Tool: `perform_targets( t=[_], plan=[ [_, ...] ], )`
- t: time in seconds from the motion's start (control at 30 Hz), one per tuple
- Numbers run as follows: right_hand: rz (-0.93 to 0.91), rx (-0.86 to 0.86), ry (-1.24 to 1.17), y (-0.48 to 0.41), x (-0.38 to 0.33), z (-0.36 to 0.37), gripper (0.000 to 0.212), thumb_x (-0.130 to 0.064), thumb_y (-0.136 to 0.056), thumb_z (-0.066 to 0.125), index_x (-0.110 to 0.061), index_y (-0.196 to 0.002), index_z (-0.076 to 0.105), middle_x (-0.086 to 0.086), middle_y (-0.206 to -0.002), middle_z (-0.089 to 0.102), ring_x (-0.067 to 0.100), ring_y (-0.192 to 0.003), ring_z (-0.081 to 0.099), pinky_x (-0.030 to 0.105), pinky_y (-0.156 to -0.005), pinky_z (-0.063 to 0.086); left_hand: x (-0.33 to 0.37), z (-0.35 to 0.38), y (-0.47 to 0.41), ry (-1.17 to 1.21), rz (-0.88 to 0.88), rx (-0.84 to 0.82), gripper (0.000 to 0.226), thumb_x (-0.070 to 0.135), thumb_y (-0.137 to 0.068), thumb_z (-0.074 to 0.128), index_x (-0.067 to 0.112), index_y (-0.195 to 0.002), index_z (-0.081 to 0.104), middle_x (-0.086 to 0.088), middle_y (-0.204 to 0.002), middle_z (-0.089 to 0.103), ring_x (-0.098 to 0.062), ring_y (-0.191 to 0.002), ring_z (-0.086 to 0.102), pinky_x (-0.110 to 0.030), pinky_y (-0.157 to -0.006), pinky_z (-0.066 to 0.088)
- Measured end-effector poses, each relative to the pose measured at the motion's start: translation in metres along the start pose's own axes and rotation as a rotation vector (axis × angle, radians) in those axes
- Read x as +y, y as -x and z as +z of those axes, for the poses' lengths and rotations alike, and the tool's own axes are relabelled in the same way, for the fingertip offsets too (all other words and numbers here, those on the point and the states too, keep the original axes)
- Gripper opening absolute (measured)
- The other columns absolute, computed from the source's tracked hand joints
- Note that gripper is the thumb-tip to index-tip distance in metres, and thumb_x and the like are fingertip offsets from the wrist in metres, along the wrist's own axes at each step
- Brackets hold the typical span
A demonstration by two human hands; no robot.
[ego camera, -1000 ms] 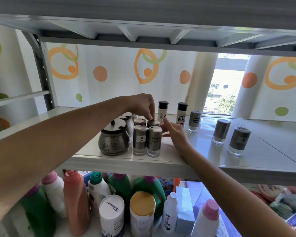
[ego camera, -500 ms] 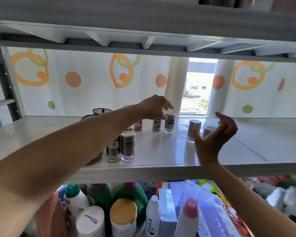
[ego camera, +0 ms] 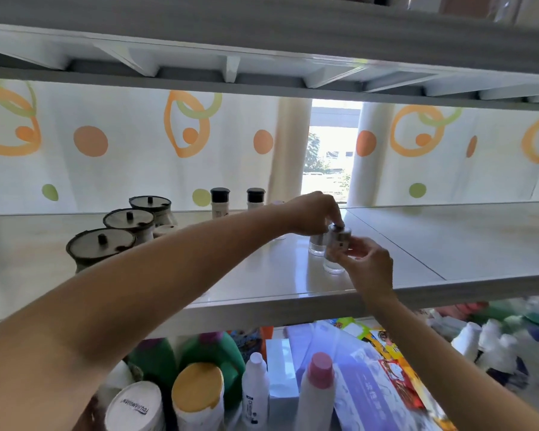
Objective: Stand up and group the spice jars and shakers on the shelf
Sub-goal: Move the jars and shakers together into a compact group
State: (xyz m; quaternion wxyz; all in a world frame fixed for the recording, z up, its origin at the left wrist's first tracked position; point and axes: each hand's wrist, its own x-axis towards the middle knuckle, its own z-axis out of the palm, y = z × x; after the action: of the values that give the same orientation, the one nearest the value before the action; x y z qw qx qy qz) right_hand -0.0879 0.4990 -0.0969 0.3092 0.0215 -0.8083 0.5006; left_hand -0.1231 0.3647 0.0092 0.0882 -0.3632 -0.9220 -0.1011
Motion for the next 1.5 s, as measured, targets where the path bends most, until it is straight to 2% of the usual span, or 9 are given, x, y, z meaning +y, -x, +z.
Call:
perform_targets(
  t=[0.17, 0.27, 0.4, 0.63, 0.8, 1.1, 1.2, 1.43, 1.5],
  plan=[
    [-0.033, -0.089, -0.024, 0.005, -0.017, 0.018, 0.038, -0.021, -0.071, 0.08, -0.004, -0.104, 0.068, 0.011, -0.101, 0.073, 0.017, -0.083, 0.065, 0.033, -0.086, 0.052, -0.015, -0.018, 0.012, -0.011, -0.053, -0.066, 0.034, -0.001, -0.082, 0.055, 0.016, -0.104, 0.074, -0.006, -0.113, 0.069, -0.021, -0.105, 0.062, -0.031, -0.094, 0.048],
    [-0.056, -0.139, -0.035, 0.008, -0.028, 0.037, 0.039, -0.02, -0.07, 0.08, -0.004, -0.104, 0.068, 0.011, -0.1, 0.073, 0.017, -0.082, 0.066, 0.027, -0.082, 0.051, -0.03, -0.027, 0.028, -0.066, -0.091, -0.125, 0.038, -0.005, -0.084, 0.052, 0.016, -0.109, 0.072, -0.007, -0.117, 0.065, -0.021, -0.107, 0.058, -0.026, -0.081, 0.044],
    [-0.055, -0.23, -0.032, 0.007, -0.04, 0.067, 0.04, -0.022, -0.068, 0.081, -0.007, -0.103, 0.069, 0.008, -0.1, 0.073, 0.016, -0.085, 0.068, 0.031, -0.085, 0.053, -0.054, -0.036, 0.054, -0.047, -0.152, -0.153, 0.041, -0.01, -0.082, 0.049, 0.009, -0.112, 0.069, -0.012, -0.12, 0.063, -0.026, -0.11, 0.057, -0.033, -0.094, 0.045],
    [-0.014, -0.303, -0.045, 0.006, -0.065, 0.124, 0.04, -0.027, -0.066, 0.082, -0.011, -0.101, 0.069, 0.003, -0.096, 0.073, 0.016, -0.087, 0.067, 0.034, -0.085, 0.054, -0.098, -0.05, 0.089, -0.1, -0.318, -0.193, 0.053, -0.012, -0.082, 0.039, 0.014, -0.118, 0.066, -0.008, -0.123, 0.059, -0.028, -0.114, 0.054, -0.039, -0.101, 0.044],
    [0.006, -0.378, -0.071, -0.001, -0.084, 0.162, 0.034, -0.023, -0.066, 0.083, -0.01, -0.094, 0.07, 0.002, -0.089, 0.072, 0.018, -0.084, 0.068, 0.037, -0.082, 0.055, -0.124, -0.059, 0.108, -0.074, -0.449, -0.166, 0.052, -0.011, -0.084, 0.039, 0.014, -0.122, 0.064, -0.004, -0.132, 0.056, -0.022, -0.119, 0.051, -0.033, -0.104, 0.04],
    [0.042, -0.497, -0.241, -0.01, -0.089, 0.178, 0.031, -0.018, -0.075, 0.076, -0.004, -0.102, 0.069, 0.008, -0.095, 0.071, 0.006, -0.072, 0.062, 0.01, -0.066, 0.049, -0.152, -0.066, 0.118, -0.07, -0.547, -0.166, 0.057, -0.01, -0.083, 0.034, 0.017, -0.127, 0.06, -0.006, -0.135, 0.054, -0.023, -0.121, 0.048, -0.025, -0.094, 0.036],
    [0.045, -0.523, -0.281, -0.013, -0.086, 0.18, 0.03, -0.011, -0.079, 0.072, 0.001, -0.106, 0.068, 0.015, -0.102, 0.071, -0.001, -0.069, 0.059, 0.0, -0.058, 0.046, -0.158, -0.07, 0.126, -0.087, -0.552, -0.176, 0.055, -0.009, -0.084, 0.036, 0.016, -0.127, 0.06, -0.004, -0.137, 0.054, -0.022, -0.124, 0.048, -0.03, -0.104, 0.039],
    [-0.003, -0.618, -0.266, -0.011, -0.088, 0.19, 0.032, -0.005, -0.082, 0.067, -0.001, -0.114, 0.063, 0.016, -0.106, 0.069, 0.015, -0.082, 0.063, 0.001, -0.052, 0.044, -0.154, -0.073, 0.137, -0.115, -0.533, -0.176, 0.058, -0.009, -0.081, 0.036, 0.02, -0.123, 0.063, -0.001, -0.138, 0.054, -0.02, -0.128, 0.047, -0.035, -0.108, 0.038],
    [-0.011, -0.635, -0.265, -0.011, -0.09, 0.193, 0.032, -0.008, -0.082, 0.068, -0.006, -0.114, 0.064, 0.011, -0.105, 0.07, 0.012, -0.082, 0.064, 0.001, -0.054, 0.045, -0.149, -0.077, 0.14, -0.129, -0.569, -0.18, 0.058, -0.009, -0.082, 0.035, 0.021, -0.125, 0.061, -0.001, -0.14, 0.053, -0.02, -0.125, 0.049, -0.027, -0.102, 0.04]
  ],
)
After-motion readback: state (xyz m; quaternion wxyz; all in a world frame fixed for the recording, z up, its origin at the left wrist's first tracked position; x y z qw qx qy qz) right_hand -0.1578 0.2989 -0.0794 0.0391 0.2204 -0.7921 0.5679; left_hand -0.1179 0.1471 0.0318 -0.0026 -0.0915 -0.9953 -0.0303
